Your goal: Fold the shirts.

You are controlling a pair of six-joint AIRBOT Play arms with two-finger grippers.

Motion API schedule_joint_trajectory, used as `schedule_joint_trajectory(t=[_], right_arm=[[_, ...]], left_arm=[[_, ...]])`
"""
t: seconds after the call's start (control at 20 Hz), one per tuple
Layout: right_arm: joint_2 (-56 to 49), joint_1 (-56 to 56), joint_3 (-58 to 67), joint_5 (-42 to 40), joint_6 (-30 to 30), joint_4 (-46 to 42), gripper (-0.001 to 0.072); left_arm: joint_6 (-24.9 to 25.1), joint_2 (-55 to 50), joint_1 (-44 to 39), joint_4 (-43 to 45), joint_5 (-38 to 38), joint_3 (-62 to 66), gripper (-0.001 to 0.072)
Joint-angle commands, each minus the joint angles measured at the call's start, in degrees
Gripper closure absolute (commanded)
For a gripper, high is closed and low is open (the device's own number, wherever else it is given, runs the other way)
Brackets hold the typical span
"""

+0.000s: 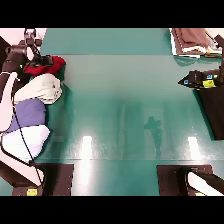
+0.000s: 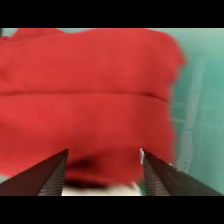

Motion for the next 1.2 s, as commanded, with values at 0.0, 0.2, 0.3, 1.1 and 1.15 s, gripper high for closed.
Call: schedule_joint_trajectory(t=[0.0,0.2,0.3,1.1,1.15], right_arm=[[0.0,0.1,0.0,-0.1,0.0,0.0,0.0695],[0.0,0.1,0.0,-0.1,0.0,0.5,0.0694],[0.1,0.1,0.0,-0.1,0.0,0.4,0.0694],[0.0,0.1,31.0,3.8,0.0,0.3,0.0695],[0.0,0.1,31.9,4.7,0.0,0.3,0.0695]], left_arm=[[0.1,-4.1,1.6,0.1,5.5,0.1,0.0159],[0.1,-4.7,1.6,0.1,5.3,0.4,0.0582],[0.1,-4.7,1.6,0.1,2.4,2.2,0.0681],[12.5,36.2,-30.7,-1.7,-27.7,17.9,0.0687],[12.5,35.9,-34.8,-3.2,-27.9,16.5,0.0686]])
